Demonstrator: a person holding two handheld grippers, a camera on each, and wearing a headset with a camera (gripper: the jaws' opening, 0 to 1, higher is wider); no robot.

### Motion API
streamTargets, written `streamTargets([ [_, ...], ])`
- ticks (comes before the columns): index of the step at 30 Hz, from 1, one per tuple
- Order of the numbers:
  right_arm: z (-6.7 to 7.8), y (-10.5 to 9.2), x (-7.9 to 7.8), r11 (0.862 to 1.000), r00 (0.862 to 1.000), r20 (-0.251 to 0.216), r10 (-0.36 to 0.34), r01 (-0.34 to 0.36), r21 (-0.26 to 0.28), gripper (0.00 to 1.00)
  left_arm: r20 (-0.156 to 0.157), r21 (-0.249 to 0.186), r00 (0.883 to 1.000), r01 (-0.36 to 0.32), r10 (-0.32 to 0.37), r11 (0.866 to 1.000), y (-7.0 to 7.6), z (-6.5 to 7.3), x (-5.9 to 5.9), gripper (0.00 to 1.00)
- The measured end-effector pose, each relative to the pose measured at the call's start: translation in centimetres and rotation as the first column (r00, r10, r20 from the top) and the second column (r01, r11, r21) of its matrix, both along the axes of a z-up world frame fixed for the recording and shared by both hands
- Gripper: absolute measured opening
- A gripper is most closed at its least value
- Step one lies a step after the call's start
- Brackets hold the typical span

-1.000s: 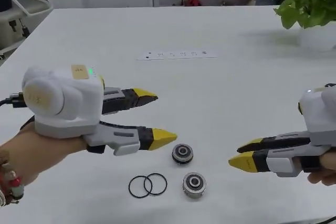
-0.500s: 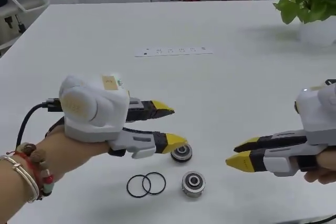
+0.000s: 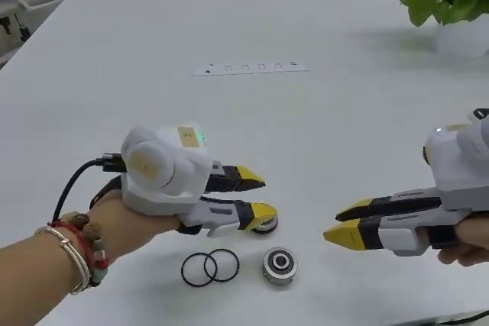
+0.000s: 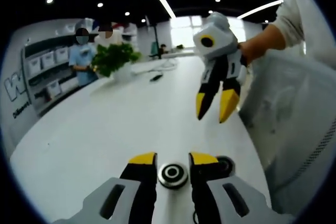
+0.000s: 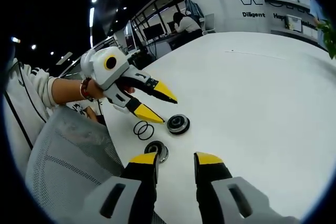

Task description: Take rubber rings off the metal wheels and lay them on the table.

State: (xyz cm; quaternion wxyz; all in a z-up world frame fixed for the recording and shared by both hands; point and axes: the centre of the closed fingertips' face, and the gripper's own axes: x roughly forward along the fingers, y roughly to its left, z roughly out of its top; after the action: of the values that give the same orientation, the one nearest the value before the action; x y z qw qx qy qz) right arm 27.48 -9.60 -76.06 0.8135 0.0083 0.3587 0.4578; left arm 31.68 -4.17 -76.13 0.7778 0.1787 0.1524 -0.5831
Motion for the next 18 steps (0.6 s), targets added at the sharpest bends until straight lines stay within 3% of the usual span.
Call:
streamTargets([
  [12,-0.4,0.2,0.6,1.000,1.000,-0.012,0.003,-0.003,0.006,0.23,-0.053,0.055,0.998,-0.033,0.036,0.998,0.8,-2.4,0.5,0.18],
  [16,-0.5,0.5,0.7,1.000,1.000,-0.014,0.013,-0.013,0.004,0.23,-0.056,0.094,0.998,-0.018,0.024,0.995,1.1,-3.3,0.0,0.16],
  [18,-0.6,0.6,0.8,1.000,1.000,-0.018,0.016,-0.016,0.005,0.23,-0.073,0.067,0.997,-0.032,0.037,0.997,1.1,-2.8,-0.1,0.15],
])
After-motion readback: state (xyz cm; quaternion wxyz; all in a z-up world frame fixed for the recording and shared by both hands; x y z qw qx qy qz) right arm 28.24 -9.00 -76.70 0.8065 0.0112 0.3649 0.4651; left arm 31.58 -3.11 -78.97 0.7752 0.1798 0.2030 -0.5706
